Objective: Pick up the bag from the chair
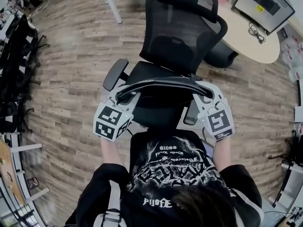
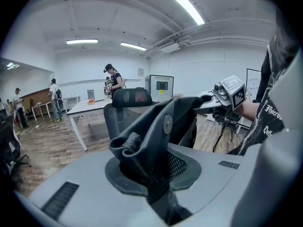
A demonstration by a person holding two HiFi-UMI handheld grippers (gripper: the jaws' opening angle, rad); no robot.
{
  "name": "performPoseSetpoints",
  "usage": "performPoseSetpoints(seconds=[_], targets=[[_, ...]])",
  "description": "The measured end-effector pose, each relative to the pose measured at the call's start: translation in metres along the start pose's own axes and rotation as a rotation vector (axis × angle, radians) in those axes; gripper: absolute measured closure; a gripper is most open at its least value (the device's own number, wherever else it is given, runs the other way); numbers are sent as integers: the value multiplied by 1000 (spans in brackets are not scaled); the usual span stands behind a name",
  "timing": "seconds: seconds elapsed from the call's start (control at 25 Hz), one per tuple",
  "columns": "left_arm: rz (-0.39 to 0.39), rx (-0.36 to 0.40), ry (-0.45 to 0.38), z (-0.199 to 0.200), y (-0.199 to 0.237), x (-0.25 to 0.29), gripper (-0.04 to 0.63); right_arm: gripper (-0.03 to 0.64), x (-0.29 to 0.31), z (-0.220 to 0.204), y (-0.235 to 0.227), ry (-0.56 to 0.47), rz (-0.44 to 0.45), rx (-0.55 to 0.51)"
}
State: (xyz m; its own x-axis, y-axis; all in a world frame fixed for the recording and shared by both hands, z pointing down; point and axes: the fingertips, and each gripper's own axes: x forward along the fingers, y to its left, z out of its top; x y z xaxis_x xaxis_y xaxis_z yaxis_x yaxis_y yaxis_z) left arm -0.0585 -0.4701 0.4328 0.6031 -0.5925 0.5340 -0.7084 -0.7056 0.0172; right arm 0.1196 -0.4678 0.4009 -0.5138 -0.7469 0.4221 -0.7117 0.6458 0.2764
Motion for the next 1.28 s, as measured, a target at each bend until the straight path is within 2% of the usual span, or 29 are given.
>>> performPoseSetpoints(seconds=[0.28, 0.8, 1.28], targets=[[40, 63, -50, 30, 1, -10, 534, 577, -5, 24, -17, -35, -57, -21], [59, 105, -71, 44, -2, -13, 537, 577, -10, 31, -25, -57, -103, -41], [70, 77, -79, 39, 4, -15, 537, 577, -2, 35, -23, -44, -95, -53]])
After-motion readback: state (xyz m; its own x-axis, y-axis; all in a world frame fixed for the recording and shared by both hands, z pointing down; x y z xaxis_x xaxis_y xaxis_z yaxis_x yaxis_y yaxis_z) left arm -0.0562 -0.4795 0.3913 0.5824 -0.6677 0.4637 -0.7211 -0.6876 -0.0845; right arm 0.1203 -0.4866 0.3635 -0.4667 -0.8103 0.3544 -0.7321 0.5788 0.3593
